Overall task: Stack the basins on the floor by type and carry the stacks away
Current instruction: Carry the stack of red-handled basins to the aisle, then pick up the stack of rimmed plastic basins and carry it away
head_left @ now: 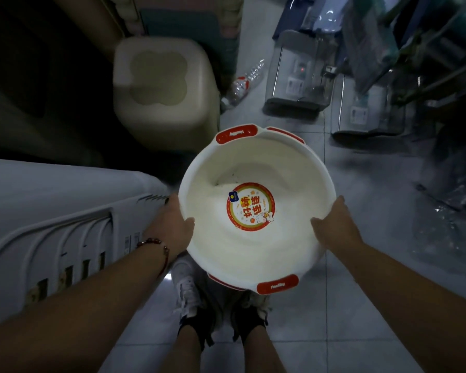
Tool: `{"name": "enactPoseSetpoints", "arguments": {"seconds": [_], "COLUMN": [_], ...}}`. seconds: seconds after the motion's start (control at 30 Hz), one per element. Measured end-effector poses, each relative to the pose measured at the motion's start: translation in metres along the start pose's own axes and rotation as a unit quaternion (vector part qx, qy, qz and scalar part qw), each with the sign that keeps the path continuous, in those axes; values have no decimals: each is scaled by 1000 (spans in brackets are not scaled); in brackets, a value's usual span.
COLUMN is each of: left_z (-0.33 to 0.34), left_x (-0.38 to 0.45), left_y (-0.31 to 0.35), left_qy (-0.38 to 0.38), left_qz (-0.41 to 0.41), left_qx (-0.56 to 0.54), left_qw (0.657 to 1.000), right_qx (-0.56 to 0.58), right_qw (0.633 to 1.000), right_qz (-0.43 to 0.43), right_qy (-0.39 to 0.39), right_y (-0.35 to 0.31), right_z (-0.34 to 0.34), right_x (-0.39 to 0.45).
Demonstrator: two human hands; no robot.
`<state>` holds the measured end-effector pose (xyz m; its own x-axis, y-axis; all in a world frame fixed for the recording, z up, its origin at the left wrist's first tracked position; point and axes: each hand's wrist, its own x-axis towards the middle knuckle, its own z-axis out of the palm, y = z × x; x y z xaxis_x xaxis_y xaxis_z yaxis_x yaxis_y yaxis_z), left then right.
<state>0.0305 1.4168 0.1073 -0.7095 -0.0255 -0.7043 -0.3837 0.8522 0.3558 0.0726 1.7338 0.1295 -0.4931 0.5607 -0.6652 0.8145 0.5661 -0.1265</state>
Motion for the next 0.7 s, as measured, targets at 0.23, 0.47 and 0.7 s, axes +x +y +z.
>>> {"name": "enactPoseSetpoints", "arguments": {"seconds": [0.23,0.47,0.7], "left_z": [-134,-367,-539], "left_x": [-44,-224,-387], "left_y": [118,217,229], "left_qy": [76,221,345], "left_qz": [96,147,99], "left_qx": [209,210,297], "left_qw": [970,941,885], "right_qx": [-191,-131,-148], "right_qw": [954,899,820], "right_qz": [-229,-402,-532], "right_qy": [38,118,150], "right_y": [-133,-276,-345], "right_z": [-121,-317,-439], "right_x": [-76,-276,-427]}}
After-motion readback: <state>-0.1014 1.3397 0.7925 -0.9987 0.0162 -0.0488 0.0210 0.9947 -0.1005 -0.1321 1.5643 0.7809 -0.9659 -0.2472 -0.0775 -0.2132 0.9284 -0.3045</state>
